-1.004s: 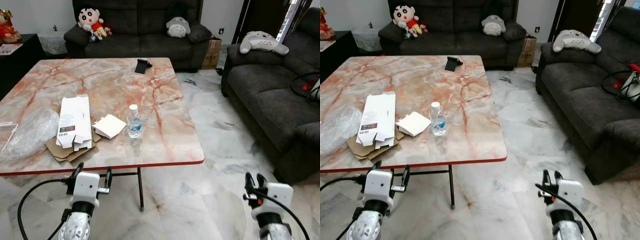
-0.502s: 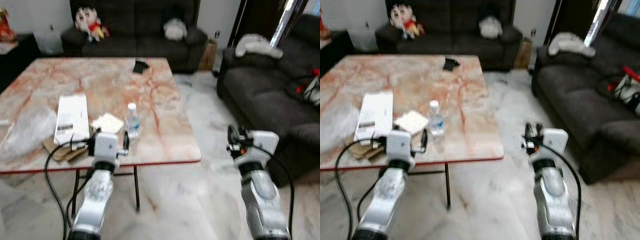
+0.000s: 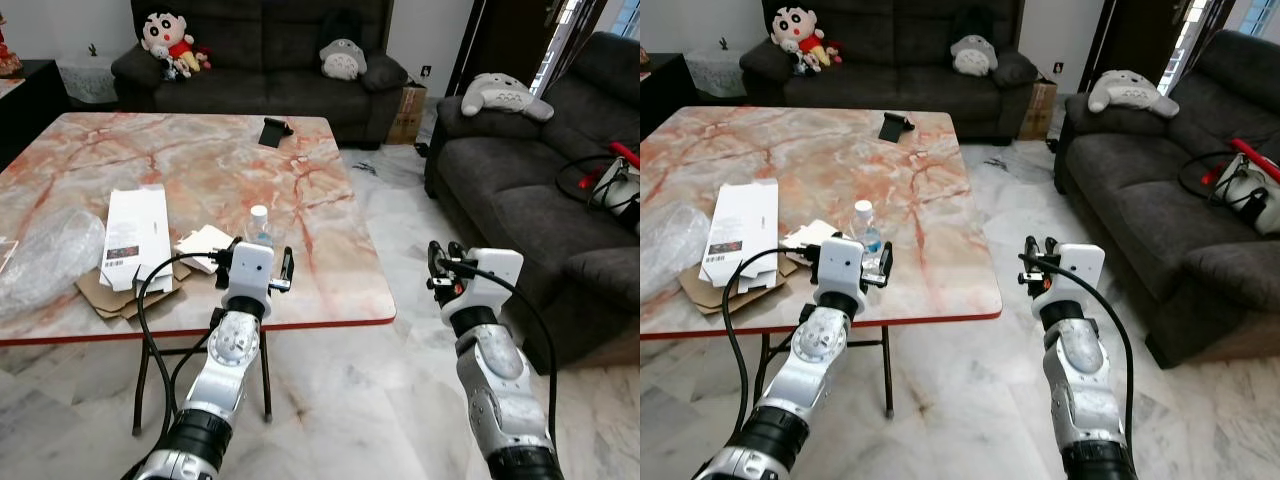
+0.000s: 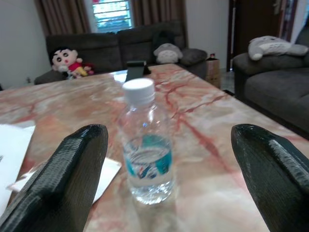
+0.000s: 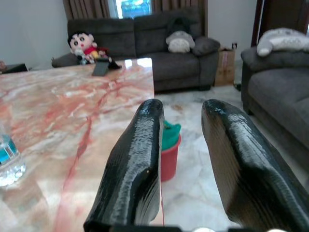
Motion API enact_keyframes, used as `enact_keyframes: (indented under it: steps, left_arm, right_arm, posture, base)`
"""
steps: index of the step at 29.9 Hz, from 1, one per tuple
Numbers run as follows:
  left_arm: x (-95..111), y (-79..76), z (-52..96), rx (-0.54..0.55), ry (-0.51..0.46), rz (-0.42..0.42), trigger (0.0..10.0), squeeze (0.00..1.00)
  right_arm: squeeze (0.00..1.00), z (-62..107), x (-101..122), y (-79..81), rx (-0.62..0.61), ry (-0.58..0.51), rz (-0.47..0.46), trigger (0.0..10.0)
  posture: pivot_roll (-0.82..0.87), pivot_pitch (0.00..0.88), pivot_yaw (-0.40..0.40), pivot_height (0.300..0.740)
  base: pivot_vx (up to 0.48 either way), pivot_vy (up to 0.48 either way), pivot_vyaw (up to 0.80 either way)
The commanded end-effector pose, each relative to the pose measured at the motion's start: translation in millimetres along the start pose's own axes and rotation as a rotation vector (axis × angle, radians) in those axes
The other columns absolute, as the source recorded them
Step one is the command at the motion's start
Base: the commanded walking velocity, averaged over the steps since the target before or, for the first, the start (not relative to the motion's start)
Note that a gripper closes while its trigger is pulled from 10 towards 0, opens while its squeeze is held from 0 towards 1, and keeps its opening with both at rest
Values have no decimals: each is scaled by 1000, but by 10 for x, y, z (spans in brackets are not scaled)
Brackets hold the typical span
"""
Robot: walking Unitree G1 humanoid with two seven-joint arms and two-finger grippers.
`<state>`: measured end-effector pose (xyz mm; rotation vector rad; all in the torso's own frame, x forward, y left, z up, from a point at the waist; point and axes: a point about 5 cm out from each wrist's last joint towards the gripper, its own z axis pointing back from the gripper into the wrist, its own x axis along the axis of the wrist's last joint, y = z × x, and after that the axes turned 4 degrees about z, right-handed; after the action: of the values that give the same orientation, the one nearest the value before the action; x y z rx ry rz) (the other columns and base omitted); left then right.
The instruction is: Picking trash to rubbish bin
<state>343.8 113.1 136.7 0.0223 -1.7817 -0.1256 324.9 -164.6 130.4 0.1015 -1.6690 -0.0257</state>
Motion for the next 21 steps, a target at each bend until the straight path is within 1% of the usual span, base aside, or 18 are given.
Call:
enact_keyframes:
  steps: [1, 2, 4, 5, 8, 10, 15, 17, 19, 21]
  left_arm:
    - [33, 4, -39, 17, -15, 2, 10000, 0]
    - [38, 34, -47, 21, -21, 6, 10000, 0]
    - [40, 26, -49, 17, -21, 9, 10000, 0]
    - [48, 15, -52, 0, -24, 8, 10000, 0]
    - [50, 22, -52, -4, -22, 3, 10000, 0]
    - [44, 50, -49, -9, -21, -7, 10000, 0]
    - [77, 58, -66, -11, -31, -8, 10000, 0]
    - [99, 40, -80, -23, -40, -8, 10000, 0]
    - [110, 31, -91, -35, -45, -6, 10000, 0]
    - [106, 15, -92, -46, -44, -8, 10000, 0]
  right_arm:
    - [0, -23, -13, -15, -22, 15, -11, 10000]
    - [0, -39, -11, 19, -31, 14, -17, 10000]
    - [0, -44, 2, 29, -28, 7, -26, 10000]
    - [0, -62, 9, 61, -27, 3, -37, 10000]
    - [0, -73, -25, 93, -25, 15, -35, 10000]
    - [0, -72, -67, 144, -22, 23, -37, 10000]
    - [0, -71, -60, 171, -17, 13, -42, 10000]
    - [0, -82, -54, 171, -20, 8, -35, 10000]
    - [0, -90, -61, 174, -22, 7, -32, 10000]
    - [0, -87, -68, 166, -30, 5, -46, 10000]
  posture:
    - [76, 0, -93, 740]
    - [80, 0, -81, 740]
    - [80, 0, -81, 740]
    - [100, 0, -67, 740]
    - [106, 0, -50, 740]
    - [114, 0, -36, 740]
    - [121, 0, -22, 740]
    - [117, 0, -5, 740]
    - [115, 0, 0, 740]
    - [116, 0, 12, 740]
  base:
    - [0, 0, 0]
    - [0, 0, 0]
    - [0, 0, 0]
    - [0, 0, 0]
    - [0, 0, 0]
    - [0, 0, 0]
    - [0, 0, 0]
    - [0, 0, 431]
    - [242, 0, 441]
    - [240, 0, 0]
